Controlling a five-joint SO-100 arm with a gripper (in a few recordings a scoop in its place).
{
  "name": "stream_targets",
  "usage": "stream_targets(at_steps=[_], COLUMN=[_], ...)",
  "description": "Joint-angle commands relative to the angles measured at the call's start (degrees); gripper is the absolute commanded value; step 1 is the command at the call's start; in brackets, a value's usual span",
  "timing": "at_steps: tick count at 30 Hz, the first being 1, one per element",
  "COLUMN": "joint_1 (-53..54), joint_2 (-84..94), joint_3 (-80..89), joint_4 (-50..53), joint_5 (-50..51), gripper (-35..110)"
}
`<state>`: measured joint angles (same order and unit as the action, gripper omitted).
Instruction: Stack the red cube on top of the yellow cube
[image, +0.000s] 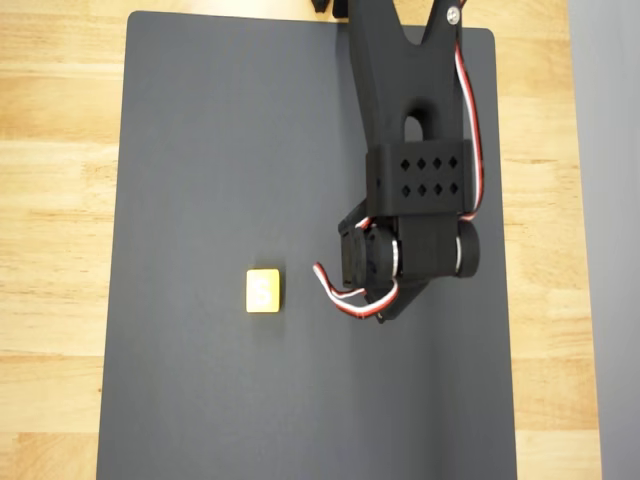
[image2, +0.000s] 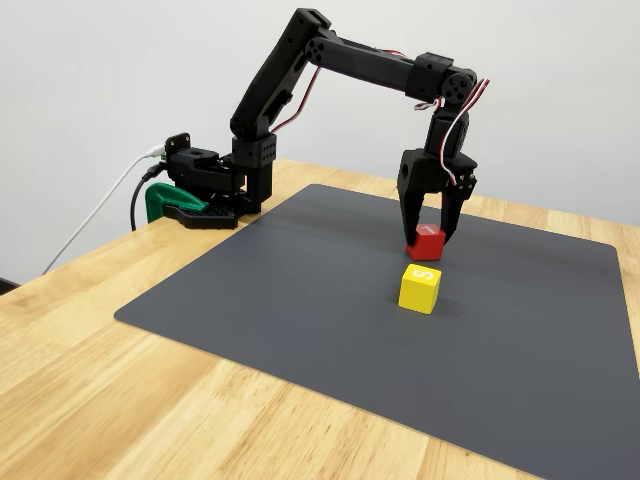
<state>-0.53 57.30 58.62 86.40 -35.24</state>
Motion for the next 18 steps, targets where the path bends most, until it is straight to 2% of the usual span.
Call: stream_targets(at_steps=[1, 9, 18], joint_1=[0.4, 2.6, 16.0], joint_2=[8.5, 22.1, 23.9], joint_3=[-0.8, -1.1, -2.5], joint_4=[2.8, 6.2, 4.7], joint_5=[0.3, -0.9, -7.1], gripper=[0, 0, 0])
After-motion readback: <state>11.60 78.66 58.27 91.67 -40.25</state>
